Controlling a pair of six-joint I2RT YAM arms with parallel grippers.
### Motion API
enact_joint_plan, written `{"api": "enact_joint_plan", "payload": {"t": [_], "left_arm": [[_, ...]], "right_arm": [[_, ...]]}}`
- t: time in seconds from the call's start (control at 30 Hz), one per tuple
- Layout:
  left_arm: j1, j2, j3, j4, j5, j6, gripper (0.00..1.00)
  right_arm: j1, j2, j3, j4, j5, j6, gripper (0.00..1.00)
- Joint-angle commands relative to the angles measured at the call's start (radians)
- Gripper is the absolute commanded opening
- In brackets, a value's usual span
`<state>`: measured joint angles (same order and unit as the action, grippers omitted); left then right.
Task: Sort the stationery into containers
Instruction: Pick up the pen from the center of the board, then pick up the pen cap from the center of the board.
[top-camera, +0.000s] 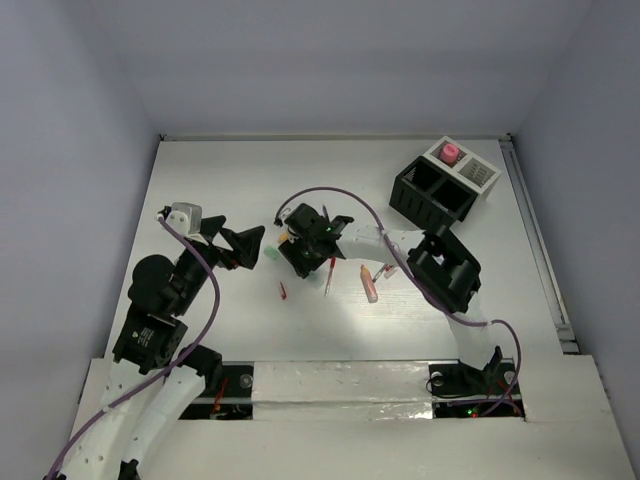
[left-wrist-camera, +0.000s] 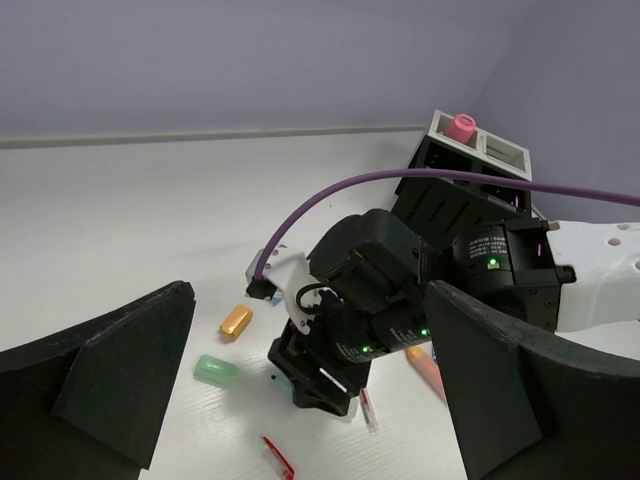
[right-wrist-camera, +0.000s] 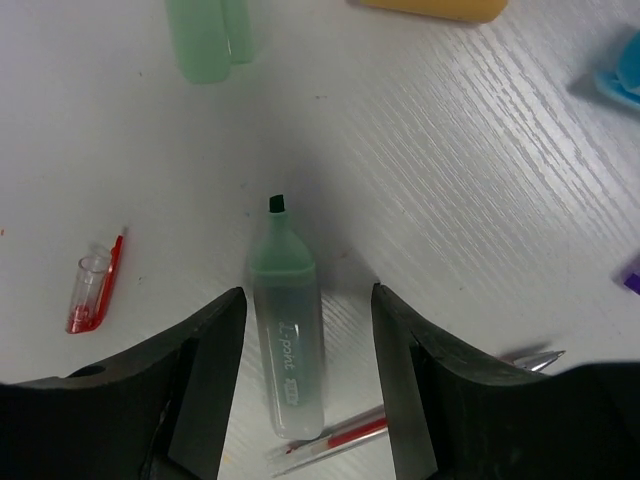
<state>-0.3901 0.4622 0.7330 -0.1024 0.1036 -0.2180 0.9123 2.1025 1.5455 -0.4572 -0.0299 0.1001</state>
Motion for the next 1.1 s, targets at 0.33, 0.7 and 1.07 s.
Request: {"api": "enact_joint_plan", "payload": {"t": [0.33,0.7,1.07], "left_arm": [[0.008,0.02,0.014,0.027,0.021,-0.023,0.99],[0.008,0.124,0.029,0.018,0.155,-0.124,0.87],[-0.015,0.239,-0.159,0.352,0.243,-0.363,0.67]], "right_arm": [[0.031,0.019,0.033,0.001,0.125,0.079,0.13],[0.01,-0.387,-0.107,0.248,0.226,0.202,0.11],[0.019,-0.587,-0.251,0.454,0.165,0.285,0.13]]}}
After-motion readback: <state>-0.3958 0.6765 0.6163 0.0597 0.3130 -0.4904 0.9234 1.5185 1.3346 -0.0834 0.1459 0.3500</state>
